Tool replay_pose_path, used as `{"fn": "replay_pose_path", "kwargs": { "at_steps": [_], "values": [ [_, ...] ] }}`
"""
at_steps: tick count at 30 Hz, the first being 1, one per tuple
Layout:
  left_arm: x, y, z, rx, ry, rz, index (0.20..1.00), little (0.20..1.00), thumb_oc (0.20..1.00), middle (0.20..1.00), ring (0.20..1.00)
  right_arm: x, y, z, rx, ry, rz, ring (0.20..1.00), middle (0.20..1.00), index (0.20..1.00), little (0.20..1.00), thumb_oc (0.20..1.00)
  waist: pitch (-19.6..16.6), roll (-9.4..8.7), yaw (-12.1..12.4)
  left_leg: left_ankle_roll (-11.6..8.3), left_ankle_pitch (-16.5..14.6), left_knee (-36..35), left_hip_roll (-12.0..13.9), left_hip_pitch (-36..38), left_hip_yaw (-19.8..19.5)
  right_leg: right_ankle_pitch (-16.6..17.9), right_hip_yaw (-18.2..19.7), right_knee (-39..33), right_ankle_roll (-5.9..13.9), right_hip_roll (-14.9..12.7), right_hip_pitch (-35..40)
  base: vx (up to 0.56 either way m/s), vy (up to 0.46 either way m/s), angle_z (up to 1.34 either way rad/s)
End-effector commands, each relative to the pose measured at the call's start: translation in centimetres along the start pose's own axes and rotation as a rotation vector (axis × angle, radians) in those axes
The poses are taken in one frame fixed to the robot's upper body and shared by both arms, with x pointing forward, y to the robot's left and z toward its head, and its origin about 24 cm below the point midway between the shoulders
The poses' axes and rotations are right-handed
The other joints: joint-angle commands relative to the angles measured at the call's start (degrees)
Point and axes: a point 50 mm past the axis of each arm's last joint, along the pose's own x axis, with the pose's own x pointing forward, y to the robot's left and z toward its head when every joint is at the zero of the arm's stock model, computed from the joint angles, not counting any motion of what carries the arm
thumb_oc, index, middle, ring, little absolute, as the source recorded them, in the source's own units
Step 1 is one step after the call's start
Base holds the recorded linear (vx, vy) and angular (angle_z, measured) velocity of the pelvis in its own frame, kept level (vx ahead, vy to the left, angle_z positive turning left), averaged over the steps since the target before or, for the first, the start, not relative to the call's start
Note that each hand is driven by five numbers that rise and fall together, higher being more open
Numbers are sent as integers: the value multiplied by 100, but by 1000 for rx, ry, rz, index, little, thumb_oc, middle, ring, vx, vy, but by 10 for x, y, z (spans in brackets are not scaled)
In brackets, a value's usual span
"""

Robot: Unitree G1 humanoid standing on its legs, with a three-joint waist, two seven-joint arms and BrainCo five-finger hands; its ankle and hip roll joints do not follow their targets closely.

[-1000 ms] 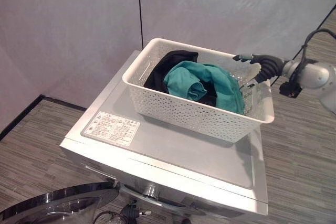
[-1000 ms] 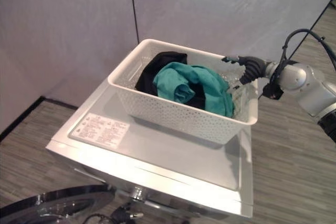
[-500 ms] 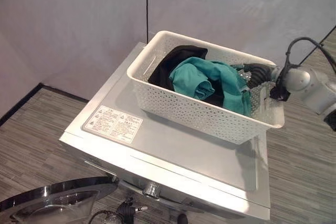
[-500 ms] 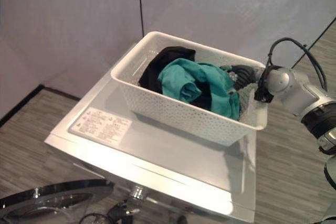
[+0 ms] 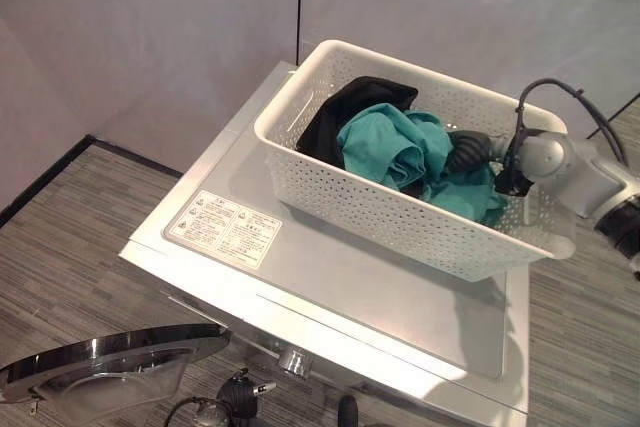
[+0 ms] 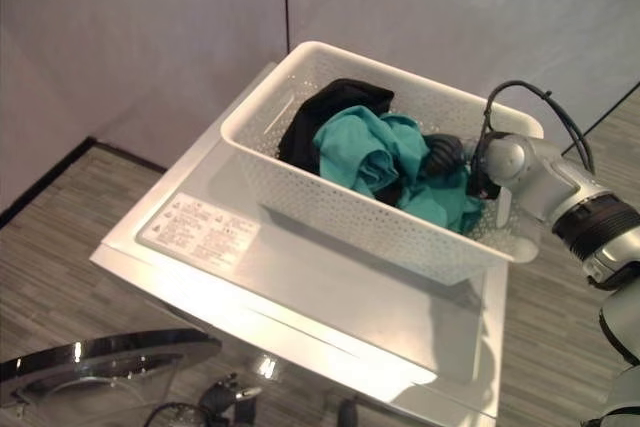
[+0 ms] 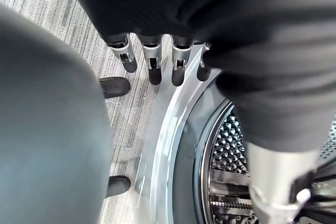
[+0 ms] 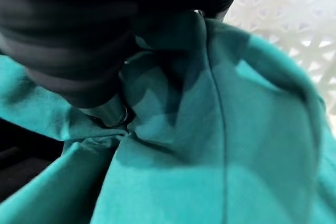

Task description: Grab the laundry basket,head to the washer,open it,put in the laundry and shut it.

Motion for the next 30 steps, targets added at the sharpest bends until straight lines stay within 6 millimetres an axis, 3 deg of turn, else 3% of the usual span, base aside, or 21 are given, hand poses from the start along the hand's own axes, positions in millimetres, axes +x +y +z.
{"fn": "replay_pose_path", "kwargs": {
  "at_steps": [1,6,7,8,9,10,12,14,19,30],
  "values": [
    [-5,-8,-30,103,132,-29,1000,1000,1000,1000,1000,-29,-62,-3,14,14,-272,200,200,200,200,200,66,-79,185,-250,-607,42,507,969,149,-135,-314,309,356,-480,-138,0,0,0],
    [-3,-5,-25,128,120,-16,1000,1000,1000,1000,1000,-64,-102,1,90,-62,-502,200,200,200,200,200,-22,-72,95,-233,-660,42,473,1036,173,-142,-276,343,382,-516,-115,0,0,0],
    [-3,-2,-25,136,122,-6,1000,1000,1000,1000,1000,-79,-119,7,111,-110,-597,200,200,200,200,200,-69,-76,63,-225,-678,42,459,1062,177,-145,-265,354,385,-528,-106,0,0,0],
    [-3,-2,-25,137,122,-6,1000,1000,1000,1000,1000,-79,-119,7,111,-110,-597,200,200,200,200,200,-67,-76,65,-225,-678,42,459,1063,177,-146,-265,355,385,-528,-105,0,0,0],
    [-3,0,-24,144,123,3,1000,1000,1000,1000,1000,-97,-136,14,149,-176,-704,200,200,200,200,200,-126,-72,28,-213,-716,42,444,1088,171,-154,-257,386,387,-543,-98,0,0,0],
    [-3,1,-24,144,123,3,1000,1000,1000,1000,1000,-97,-136,14,150,-176,-704,200,200,200,200,200,-124,-74,30,-212,-717,42,443,1091,171,-156,-257,387,388,-543,-96,0,0,0],
    [-4,4,-25,159,125,16,1000,1000,1000,1000,1000,-122,-160,26,217,-292,-871,200,200,200,200,200,-200,-71,9,-189,-737,42,421,1140,174,-156,-249,419,385,-555,-77,0,0,0],
    [-4,5,-26,165,129,23,1000,1000,1000,1000,1000,-128,-167,30,244,-327,-926,200,200,200,200,200,-218,-68,9,-180,-750,42,415,1165,172,-167,-252,435,385,-559,-59,0,0,0],
    [-3,10,-24,198,130,55,1000,1000,1000,1000,1000,-139,-190,64,253,-473,-1120,200,200,200,200,200,-295,-66,19,-129,-805,42,385,1246,170,-165,-209,487,373,-583,-45,4,1,-1],
    [-2,5,-18,236,105,70,1000,1000,1000,1000,1000,-131,-196,89,314,-574,-1285,200,200,200,200,200,-337,-57,139,-70,-887,42,353,1279,144,-143,-220,435,364,-586,19,1,1,0]
  ]
}}
